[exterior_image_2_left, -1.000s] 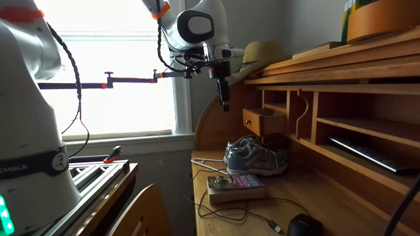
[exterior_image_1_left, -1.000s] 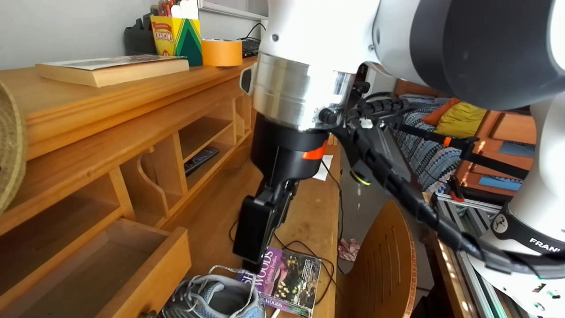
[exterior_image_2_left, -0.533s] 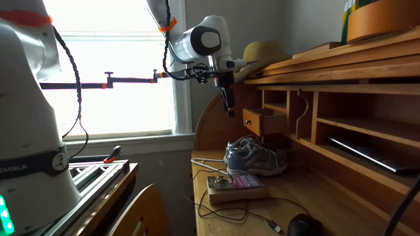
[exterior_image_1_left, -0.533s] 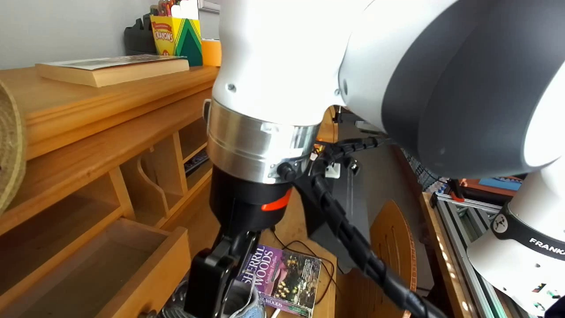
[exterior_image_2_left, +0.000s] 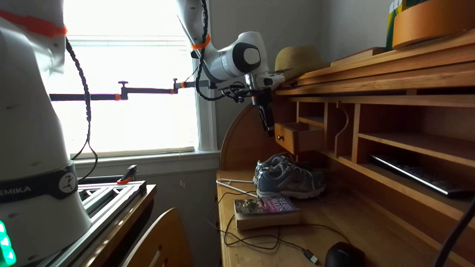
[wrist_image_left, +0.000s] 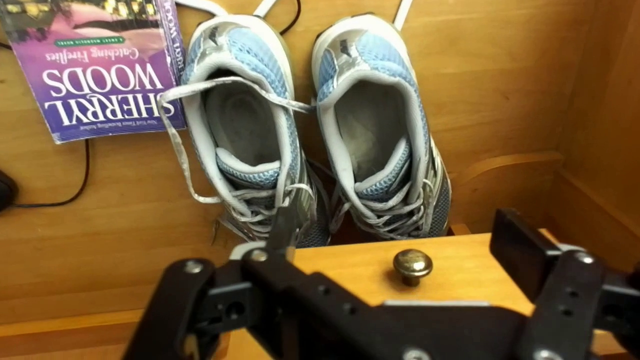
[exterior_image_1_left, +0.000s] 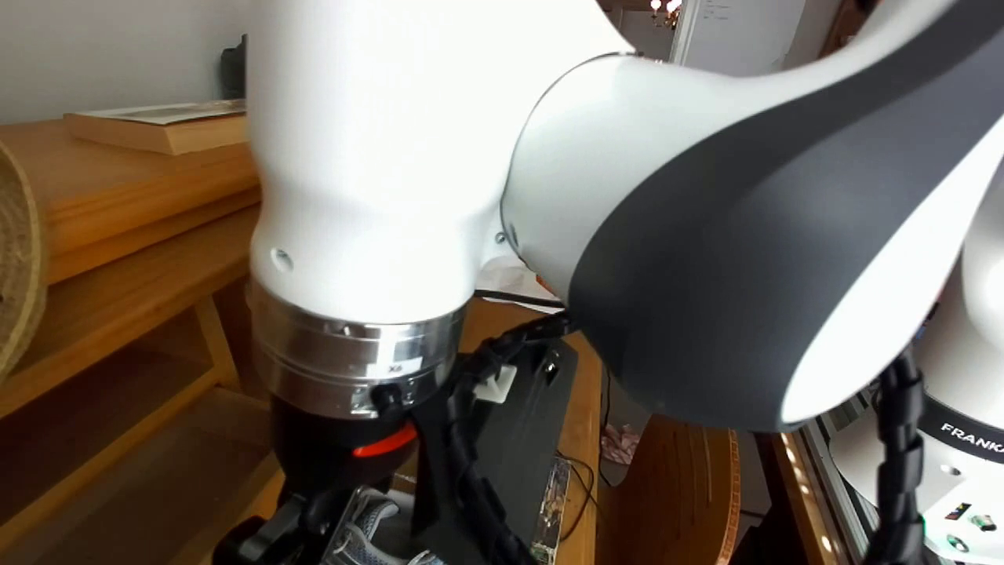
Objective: Close the drawer on the left.
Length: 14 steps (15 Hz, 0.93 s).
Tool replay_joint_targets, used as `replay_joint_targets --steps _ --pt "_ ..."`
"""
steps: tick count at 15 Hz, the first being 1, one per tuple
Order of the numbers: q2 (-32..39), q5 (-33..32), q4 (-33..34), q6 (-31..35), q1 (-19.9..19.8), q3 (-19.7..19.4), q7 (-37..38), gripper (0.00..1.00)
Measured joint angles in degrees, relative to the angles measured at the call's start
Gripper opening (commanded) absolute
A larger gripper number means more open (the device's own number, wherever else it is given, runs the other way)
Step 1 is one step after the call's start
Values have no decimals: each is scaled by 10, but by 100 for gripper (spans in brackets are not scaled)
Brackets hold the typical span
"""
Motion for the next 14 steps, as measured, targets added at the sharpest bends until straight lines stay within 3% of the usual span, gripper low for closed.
replay_joint_targets --steps 9,14 --pt "70 -40 83 0 57 -57 9 100" --pt "81 -69 97 0 85 -84 30 100"
